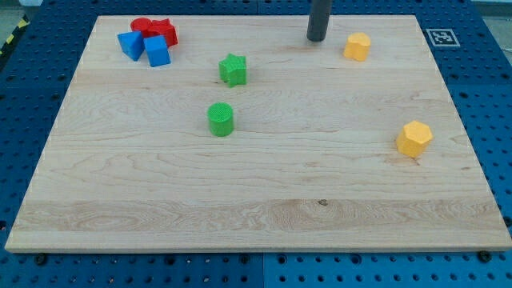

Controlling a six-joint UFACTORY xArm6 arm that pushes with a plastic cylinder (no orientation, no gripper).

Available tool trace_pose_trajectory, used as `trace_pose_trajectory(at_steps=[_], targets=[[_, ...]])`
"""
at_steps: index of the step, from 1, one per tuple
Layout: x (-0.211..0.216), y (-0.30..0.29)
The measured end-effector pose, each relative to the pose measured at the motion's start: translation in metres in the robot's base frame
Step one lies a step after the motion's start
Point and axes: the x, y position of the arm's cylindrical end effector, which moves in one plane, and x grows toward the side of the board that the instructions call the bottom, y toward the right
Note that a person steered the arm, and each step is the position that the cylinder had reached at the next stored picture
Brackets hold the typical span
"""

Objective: Bring the yellow heart toward the right center of the board

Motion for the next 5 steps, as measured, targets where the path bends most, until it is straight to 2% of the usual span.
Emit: trace_pose_trajectory(at_steps=[1, 2, 3, 5], targets=[[0.013, 0.048], [0.07, 0.064], [0.099, 0.064], [0.095, 0.029]])
